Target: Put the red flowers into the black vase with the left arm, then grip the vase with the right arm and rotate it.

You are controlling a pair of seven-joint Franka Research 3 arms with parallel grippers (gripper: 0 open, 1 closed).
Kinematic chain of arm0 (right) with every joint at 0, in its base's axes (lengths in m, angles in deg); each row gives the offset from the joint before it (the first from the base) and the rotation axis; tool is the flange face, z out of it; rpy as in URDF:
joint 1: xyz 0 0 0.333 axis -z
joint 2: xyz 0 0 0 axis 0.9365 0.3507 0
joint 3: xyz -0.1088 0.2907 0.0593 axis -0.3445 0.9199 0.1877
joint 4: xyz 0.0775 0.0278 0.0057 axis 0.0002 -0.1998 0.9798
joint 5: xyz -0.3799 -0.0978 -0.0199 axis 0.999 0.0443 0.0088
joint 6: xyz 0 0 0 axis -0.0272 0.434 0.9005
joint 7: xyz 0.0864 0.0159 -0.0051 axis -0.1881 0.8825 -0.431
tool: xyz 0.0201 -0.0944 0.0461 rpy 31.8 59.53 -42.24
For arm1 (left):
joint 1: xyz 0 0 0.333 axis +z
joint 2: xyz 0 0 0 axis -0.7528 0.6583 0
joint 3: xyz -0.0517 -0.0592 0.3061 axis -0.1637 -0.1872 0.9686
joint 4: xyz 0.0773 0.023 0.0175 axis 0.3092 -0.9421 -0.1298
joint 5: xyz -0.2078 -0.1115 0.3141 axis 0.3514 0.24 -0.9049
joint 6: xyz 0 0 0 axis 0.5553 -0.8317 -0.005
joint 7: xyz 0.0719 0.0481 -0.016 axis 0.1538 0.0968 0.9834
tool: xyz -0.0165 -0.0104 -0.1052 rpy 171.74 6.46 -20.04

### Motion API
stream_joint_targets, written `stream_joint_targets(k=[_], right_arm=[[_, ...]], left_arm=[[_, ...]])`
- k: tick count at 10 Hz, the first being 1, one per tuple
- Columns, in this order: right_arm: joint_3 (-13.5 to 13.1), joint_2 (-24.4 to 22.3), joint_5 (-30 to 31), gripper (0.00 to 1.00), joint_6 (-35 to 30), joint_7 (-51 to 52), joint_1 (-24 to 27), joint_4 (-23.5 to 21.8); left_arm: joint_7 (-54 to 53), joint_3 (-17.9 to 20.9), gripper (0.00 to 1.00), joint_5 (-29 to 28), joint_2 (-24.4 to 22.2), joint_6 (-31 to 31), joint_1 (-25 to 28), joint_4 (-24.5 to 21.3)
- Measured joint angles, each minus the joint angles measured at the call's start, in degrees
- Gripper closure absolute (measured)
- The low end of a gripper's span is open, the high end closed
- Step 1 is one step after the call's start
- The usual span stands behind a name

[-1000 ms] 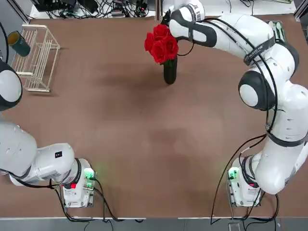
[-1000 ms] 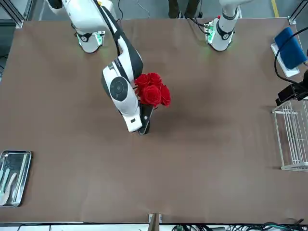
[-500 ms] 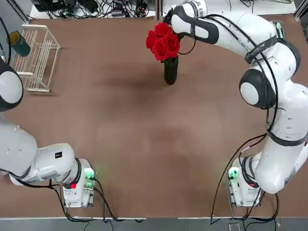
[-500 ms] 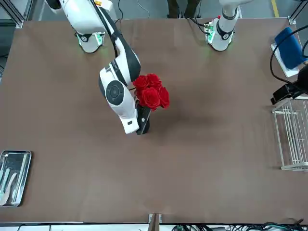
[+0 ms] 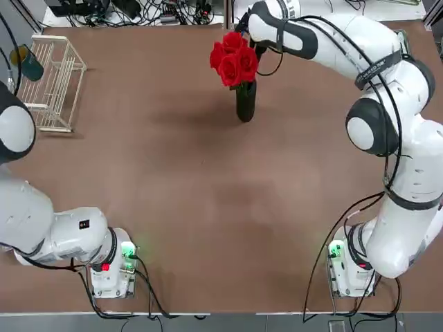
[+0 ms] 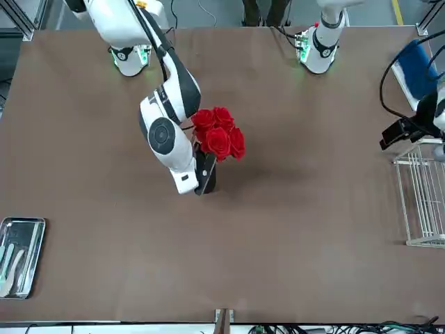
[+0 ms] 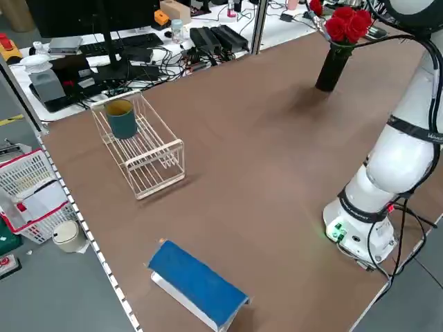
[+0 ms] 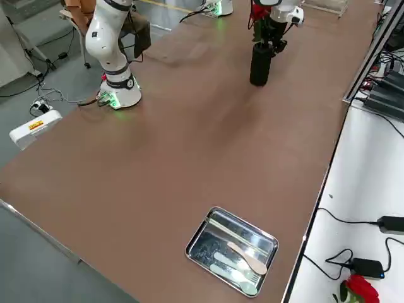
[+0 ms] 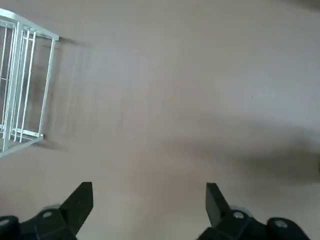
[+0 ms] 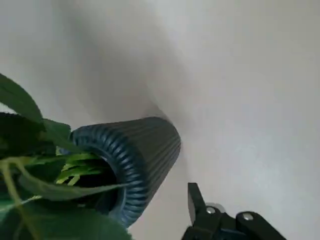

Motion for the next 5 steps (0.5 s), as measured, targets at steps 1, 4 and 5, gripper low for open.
stream_joint_targets(k=[1, 4, 5], right_arm=[[0.0, -0.5, 0.0, 0.29, -0.8, 0.0, 0.2, 0.1], [0.0, -1.5, 0.0, 0.28, -3.2, 1.0, 1.2, 0.2], [0.0, -1.7, 0.0, 0.28, -3.5, 1.2, 1.6, 0.2]], left_arm=[[0.1, 2.0, 0.00, 0.4, 0.0, 0.0, -1.8, 0.0], [-0.1, 9.7, 0.00, 2.0, 0.0, 0.0, -6.8, 0.0], [-0.1, 9.6, 0.00, 2.0, 0.0, 0.0, -6.9, 0.0]])
